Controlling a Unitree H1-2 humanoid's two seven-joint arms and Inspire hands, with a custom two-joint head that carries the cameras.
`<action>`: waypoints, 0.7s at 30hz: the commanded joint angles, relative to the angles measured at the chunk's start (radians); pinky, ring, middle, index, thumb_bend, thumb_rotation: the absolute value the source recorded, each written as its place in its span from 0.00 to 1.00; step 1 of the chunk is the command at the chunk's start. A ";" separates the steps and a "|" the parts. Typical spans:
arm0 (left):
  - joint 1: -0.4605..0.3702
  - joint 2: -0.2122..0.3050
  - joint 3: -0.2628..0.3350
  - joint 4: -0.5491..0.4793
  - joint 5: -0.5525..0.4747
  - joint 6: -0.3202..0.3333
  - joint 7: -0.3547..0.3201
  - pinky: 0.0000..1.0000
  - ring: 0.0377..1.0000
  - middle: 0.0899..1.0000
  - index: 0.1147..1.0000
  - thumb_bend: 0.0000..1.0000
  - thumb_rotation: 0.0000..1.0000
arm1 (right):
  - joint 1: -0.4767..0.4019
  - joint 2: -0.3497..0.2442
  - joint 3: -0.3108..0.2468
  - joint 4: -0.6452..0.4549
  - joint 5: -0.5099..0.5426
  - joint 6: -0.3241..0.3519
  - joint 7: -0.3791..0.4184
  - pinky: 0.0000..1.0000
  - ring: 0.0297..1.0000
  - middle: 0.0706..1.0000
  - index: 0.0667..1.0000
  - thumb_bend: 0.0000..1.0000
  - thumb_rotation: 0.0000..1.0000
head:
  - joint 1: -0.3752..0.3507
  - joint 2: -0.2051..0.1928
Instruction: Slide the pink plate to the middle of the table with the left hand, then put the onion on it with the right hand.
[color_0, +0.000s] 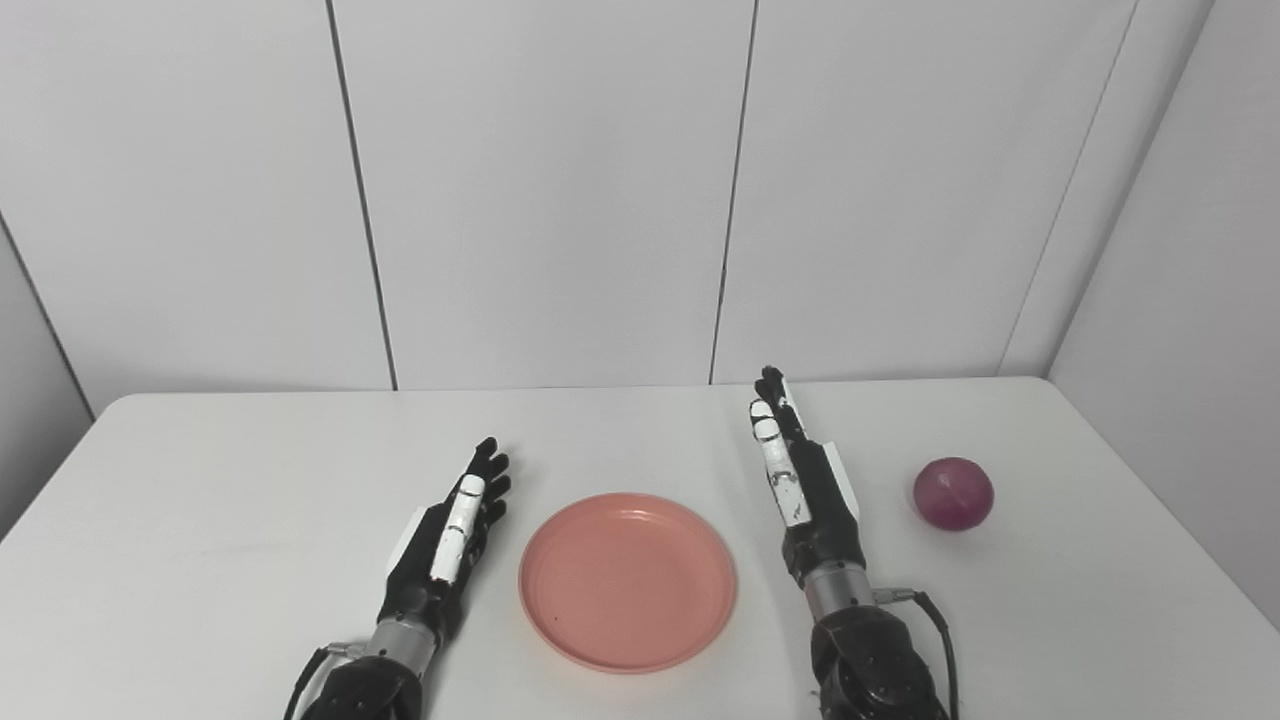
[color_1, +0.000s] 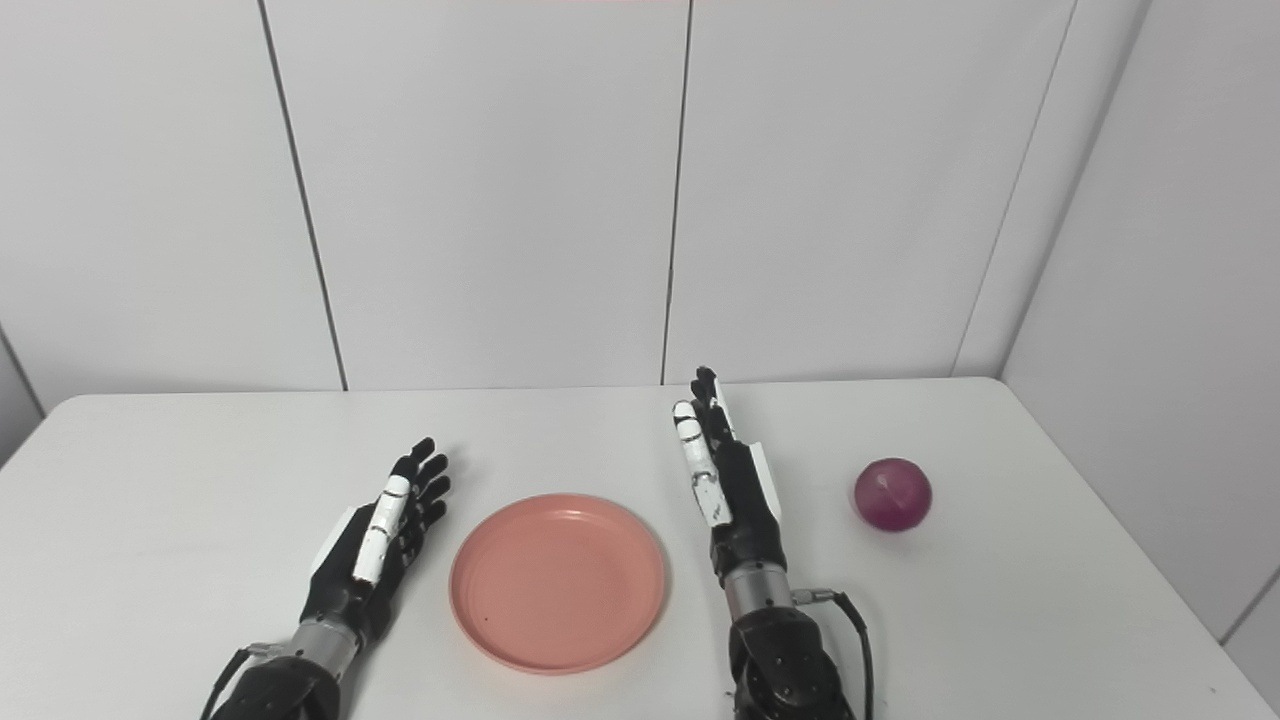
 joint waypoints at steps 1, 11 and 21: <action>-0.023 0.008 0.000 -0.026 0.005 -0.037 -0.001 1.00 0.98 0.98 0.97 0.63 1.00 | -0.058 -0.023 -0.020 -0.058 -0.015 0.018 -0.016 1.00 0.98 0.99 0.98 0.65 0.95 | -0.001 0.005; -0.019 0.012 0.010 -0.024 -0.016 -0.045 -0.011 1.00 0.98 0.98 0.97 0.63 1.00 | -0.012 -0.136 -0.030 -0.202 -0.179 0.194 -0.018 0.99 0.98 0.98 0.97 0.61 0.97 | -0.053 0.008; -0.017 0.014 0.023 -0.033 -0.048 -0.043 -0.034 1.00 0.98 0.98 0.98 0.64 1.00 | 0.006 -0.260 -0.041 -0.251 -0.319 0.252 -0.011 0.91 0.96 0.97 0.97 0.62 0.67 | -0.105 -0.006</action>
